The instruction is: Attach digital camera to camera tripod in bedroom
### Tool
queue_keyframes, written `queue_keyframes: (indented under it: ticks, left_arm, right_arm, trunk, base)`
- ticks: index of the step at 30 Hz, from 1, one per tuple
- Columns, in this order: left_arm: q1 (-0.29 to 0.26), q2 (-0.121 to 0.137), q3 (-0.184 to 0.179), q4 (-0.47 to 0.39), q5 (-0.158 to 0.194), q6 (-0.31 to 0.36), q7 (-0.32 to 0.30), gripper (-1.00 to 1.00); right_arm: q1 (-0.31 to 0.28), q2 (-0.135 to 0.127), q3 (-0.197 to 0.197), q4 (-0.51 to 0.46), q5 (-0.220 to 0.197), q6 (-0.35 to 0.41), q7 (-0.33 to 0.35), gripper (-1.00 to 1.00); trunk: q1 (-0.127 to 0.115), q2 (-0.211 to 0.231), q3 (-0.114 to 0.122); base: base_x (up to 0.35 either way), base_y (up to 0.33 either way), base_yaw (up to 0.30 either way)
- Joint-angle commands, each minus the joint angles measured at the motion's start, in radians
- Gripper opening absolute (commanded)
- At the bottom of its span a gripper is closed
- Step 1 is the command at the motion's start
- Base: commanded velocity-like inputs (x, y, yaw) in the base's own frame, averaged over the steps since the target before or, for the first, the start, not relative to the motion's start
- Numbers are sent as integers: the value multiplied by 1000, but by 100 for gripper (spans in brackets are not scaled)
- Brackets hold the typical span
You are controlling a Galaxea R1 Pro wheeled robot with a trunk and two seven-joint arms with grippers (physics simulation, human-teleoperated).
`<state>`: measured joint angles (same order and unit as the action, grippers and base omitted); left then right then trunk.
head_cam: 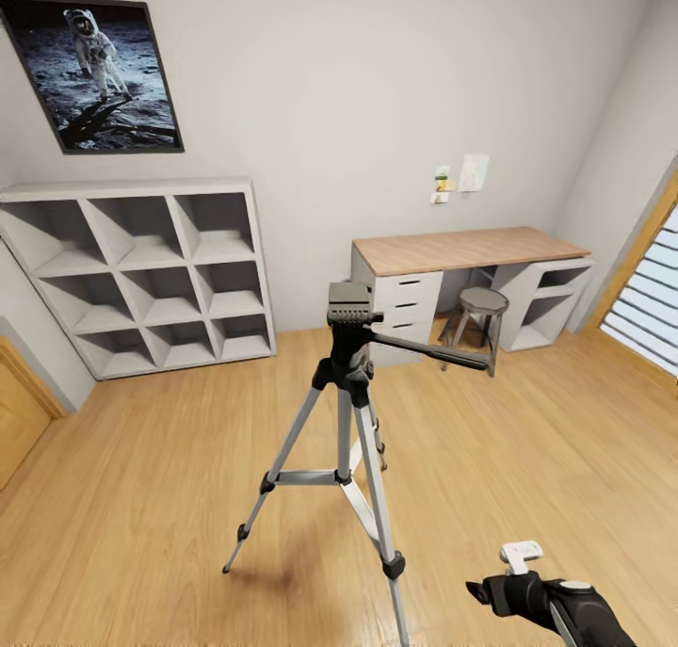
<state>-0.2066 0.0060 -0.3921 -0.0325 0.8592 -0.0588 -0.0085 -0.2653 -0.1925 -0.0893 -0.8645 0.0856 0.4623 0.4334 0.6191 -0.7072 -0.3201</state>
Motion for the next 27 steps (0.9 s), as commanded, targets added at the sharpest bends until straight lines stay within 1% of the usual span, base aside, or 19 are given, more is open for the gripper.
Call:
queue_keyframes:
  ticks: [1, 11, 17, 21, 22, 24, 25, 26, 27]
  left_arm:
    - [0, 0, -8, 0, 9, -3, -2, -100]
    - [0, 0, -10, 0, 9, -3, -2, -100]
    - [0, -3, -10, 0, 8, -3, -2, -100]
    - [0, -1, -10, 0, 9, -3, -2, -100]
    - [0, 0, -10, 0, 9, -3, -2, -100]
    - [0, 0, -10, 0, 9, -3, -2, -100]
    - [0, 0, -10, 0, 9, -3, -2, -100]
    - [0, 0, -10, 0, 9, -3, -2, -100]
    - [0, 0, -10, 0, 9, -3, -2, -100]
  right_arm:
    - [-1, 1, -2, -2, 9, 3, 11, 100]
    - [-2, 3, -2, -2, 9, 2, 15, 100]
    - [-2, 2, -2, -2, 9, 3, 19, 100]
    - [-2, 2, -1, -8, 8, 2, 23, 100]
    - [-2, 2, -2, -20, 8, 2, 23, 100]
    - [-2, -1, -3, -78, 6, 10, 24, 100]
    - [-2, -2, -4, -131, 3, 20, 24, 100]
    - [-2, -2, -4, -163, 2, 29, 24, 100]
    - [-2, -3, -4, -235, -1, 55, 24, 100]
  trunk:
    - [0, -1, -1]
    - [0, -1, -1]
    - [0, -1, -1]
    - [0, -1, -1]
    - [0, -1, -1]
    - [0, -1, -1]
    - [0, -1, -1]
    - [0, -1, -1]
    - [0, -1, -1]
  base:
    - [-174, 0, 0]
    - [-59, 0, 0]
    - [-266, 0, 0]
    - [-76, 0, 0]
    - [-19, 0, 0]
    - [-9, 0, 0]
    - [-5, 0, 0]
    - [-4, 0, 0]
    - [-3, 0, 0]
